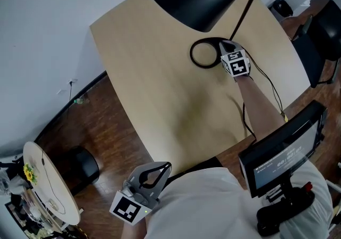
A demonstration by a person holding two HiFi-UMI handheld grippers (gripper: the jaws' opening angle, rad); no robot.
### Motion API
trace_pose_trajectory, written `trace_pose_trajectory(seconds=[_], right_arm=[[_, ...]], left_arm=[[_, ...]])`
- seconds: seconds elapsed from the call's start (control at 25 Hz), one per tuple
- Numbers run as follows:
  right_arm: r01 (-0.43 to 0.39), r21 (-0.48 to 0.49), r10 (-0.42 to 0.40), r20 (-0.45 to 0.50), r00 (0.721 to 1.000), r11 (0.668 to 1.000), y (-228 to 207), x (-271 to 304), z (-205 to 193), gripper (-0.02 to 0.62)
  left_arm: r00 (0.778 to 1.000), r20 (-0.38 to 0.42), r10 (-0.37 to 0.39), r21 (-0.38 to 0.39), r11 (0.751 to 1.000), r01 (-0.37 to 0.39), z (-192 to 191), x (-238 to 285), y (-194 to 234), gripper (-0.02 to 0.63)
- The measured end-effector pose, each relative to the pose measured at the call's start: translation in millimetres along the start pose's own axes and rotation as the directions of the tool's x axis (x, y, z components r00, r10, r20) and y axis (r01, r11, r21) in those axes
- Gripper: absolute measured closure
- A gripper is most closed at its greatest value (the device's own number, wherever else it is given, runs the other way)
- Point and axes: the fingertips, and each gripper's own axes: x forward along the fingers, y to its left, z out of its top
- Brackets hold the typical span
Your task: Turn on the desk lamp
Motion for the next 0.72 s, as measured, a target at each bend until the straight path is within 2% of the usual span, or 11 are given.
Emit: trace_pose_trajectory(seconds=[0.4, 0.72], right_arm=[[0.013, 0.022, -0.013, 0.015, 1.000, 1.000, -0.7, 9.1, -6.4, 0.592], [0.014, 0.027, -0.014, 0.004, 1.000, 1.000, -7.1, 2.9, -8.5, 0.592]], left_arm=[[1.000, -0.005, -0.006, -0.017, 1.000, 0.006, -4.4, 3.6, 6.8, 0.589], [1.000, 0.003, -0.010, 0.004, 1.000, 0.010, -5.1, -0.9, -1.0, 0.589]])
